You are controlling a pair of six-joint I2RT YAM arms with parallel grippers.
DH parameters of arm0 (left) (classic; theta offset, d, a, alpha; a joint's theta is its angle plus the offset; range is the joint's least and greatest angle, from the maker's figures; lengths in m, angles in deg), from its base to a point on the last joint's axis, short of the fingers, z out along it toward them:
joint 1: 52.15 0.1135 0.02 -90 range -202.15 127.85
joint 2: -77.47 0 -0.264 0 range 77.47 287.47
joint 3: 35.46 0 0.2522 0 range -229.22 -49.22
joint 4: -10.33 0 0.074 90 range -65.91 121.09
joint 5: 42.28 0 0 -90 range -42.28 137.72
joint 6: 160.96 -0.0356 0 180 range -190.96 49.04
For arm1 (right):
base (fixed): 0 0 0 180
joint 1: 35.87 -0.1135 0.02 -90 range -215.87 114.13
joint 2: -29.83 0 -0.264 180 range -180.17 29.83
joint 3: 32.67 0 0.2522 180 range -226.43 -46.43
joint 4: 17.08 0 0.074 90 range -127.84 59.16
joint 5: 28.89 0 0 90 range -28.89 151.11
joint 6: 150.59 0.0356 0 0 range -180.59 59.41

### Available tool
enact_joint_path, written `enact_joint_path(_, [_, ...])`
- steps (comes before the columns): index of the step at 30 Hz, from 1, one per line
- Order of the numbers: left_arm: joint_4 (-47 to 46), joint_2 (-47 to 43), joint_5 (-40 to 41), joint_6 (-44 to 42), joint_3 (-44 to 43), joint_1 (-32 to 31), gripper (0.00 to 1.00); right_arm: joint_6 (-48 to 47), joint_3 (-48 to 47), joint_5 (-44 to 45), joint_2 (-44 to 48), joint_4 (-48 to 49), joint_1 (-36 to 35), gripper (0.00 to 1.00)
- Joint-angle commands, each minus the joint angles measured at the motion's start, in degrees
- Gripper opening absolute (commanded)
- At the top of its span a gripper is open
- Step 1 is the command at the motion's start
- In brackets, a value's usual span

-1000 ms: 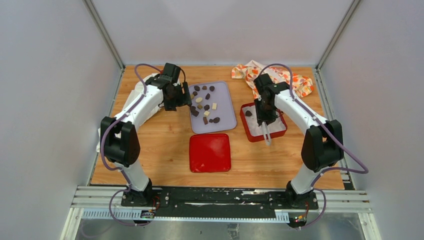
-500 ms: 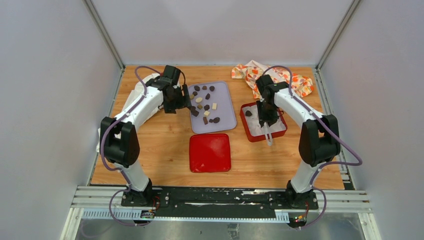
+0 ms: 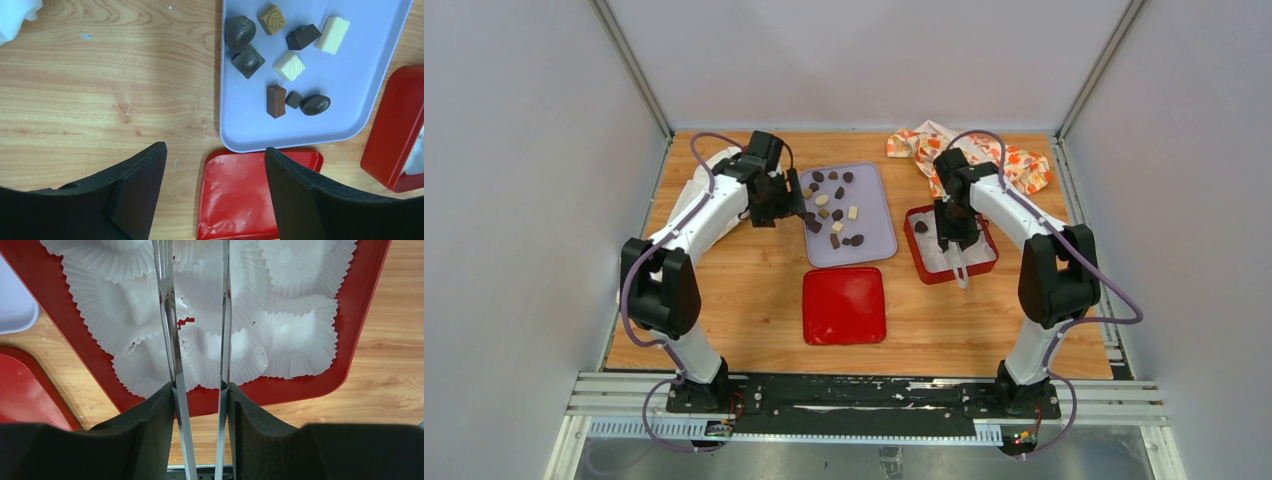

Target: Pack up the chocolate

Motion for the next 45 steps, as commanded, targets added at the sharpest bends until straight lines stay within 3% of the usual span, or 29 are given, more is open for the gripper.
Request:
enact_joint_path(1, [0.0,-1.9,-0.1,0.0,0.9,0.4,0.77,-0.9,-2.4,0.3,0.0,-0.6,1.0,0.45])
enact_joint_path(10, [0.0,-2.0,1.3,-0.4,0.9,0.4,0.77,-0.2,-2.8,0.1,2.2,-1.2,0.9,0.44])
enact_joint_path(21, [0.3,-2.0,3.7,-2.2,-0.9,0.4,0.77,-0.3,-10.8,-2.0,7.2,-4.1,-2.4,0.43])
enact_joint_path(32, [0.4,-1.2,3.9,-2.1,-1.8,0.4,0.77,1.0,-13.7,-6.4,-0.4,-3.8,-17.2,0.44])
enact_joint_path(45, [0.6,-2.1,3.7,-2.1,-0.6,0.4,0.77,1.6,-22.1,-10.9,-13.7,-2.2,-18.8,0.48])
